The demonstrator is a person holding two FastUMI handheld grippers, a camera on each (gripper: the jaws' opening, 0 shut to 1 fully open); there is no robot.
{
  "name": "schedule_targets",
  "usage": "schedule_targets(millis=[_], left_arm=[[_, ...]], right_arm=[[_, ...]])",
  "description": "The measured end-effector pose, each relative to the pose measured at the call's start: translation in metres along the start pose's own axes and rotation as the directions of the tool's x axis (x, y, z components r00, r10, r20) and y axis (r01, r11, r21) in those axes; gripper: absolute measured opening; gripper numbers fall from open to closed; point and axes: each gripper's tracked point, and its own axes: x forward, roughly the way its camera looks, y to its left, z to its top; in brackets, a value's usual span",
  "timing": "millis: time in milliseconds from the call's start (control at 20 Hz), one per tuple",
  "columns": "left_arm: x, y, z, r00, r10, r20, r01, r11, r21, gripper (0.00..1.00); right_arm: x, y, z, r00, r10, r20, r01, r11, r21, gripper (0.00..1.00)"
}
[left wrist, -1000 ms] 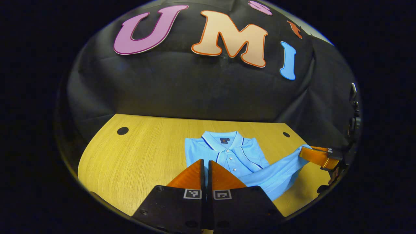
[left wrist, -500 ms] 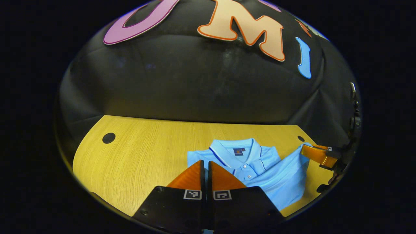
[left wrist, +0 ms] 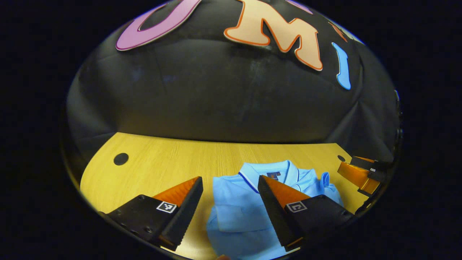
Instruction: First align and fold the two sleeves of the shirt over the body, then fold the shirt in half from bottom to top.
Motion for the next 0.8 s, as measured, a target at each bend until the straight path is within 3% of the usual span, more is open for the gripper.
schedule_targets(millis=[400, 800], left_arm=[[-0.143, -0.033, 0.044, 0.984, 0.023, 0.175, -0.028, 0.999, 0.026, 0.96], [-0.263, -0.080, 0.039, 0.964, -0.012, 0.265, -0.010, 0.997, 0.081, 0.95]], right_arm=[[-0.142, -0.004, 0.038, 0.988, 0.050, 0.146, -0.047, 0.999, -0.019, 1.00], [-0.272, -0.003, 0.059, 0.961, 0.089, 0.261, -0.085, 0.996, -0.024, 1.00]])
